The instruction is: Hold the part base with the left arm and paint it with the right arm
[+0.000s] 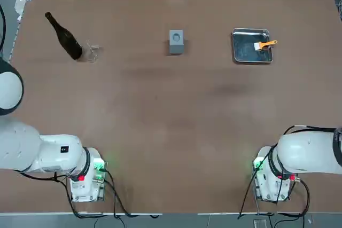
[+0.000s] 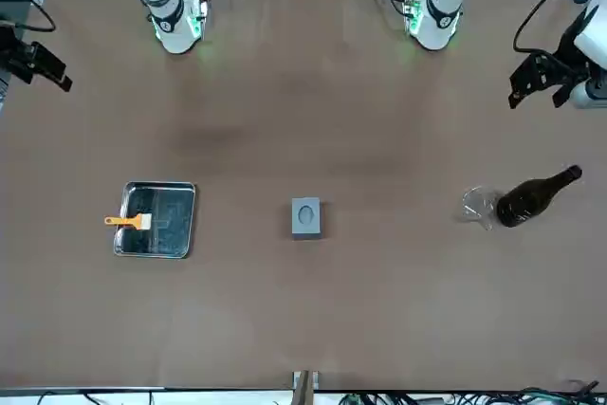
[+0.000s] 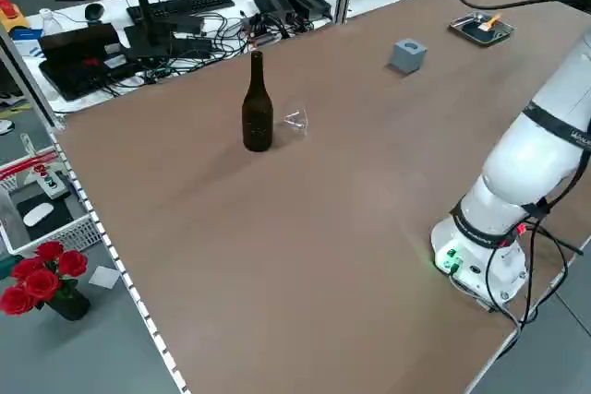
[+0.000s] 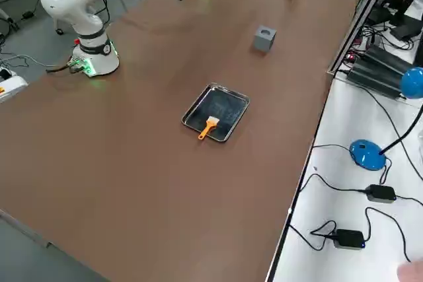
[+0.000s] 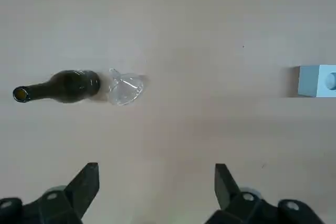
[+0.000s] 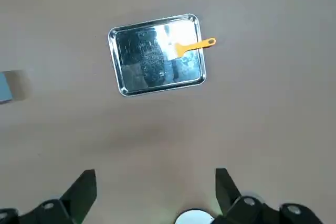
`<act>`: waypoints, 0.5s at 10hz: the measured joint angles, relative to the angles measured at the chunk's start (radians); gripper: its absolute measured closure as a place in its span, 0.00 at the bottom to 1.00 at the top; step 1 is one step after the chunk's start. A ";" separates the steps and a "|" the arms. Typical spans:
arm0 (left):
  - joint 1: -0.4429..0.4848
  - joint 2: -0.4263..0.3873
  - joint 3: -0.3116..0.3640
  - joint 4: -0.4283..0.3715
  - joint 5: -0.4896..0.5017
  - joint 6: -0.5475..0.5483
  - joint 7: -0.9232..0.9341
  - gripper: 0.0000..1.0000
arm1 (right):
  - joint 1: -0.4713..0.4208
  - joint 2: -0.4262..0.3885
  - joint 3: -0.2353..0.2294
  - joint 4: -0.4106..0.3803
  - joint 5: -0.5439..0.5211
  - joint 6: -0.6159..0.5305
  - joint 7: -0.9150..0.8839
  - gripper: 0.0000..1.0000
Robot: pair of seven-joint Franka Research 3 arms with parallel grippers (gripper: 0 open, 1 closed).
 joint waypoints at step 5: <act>-0.066 0.038 -0.036 0.000 0.000 0.008 -0.032 0.02 | -0.018 0.004 -0.016 -0.003 0.000 -0.007 -0.046 0.00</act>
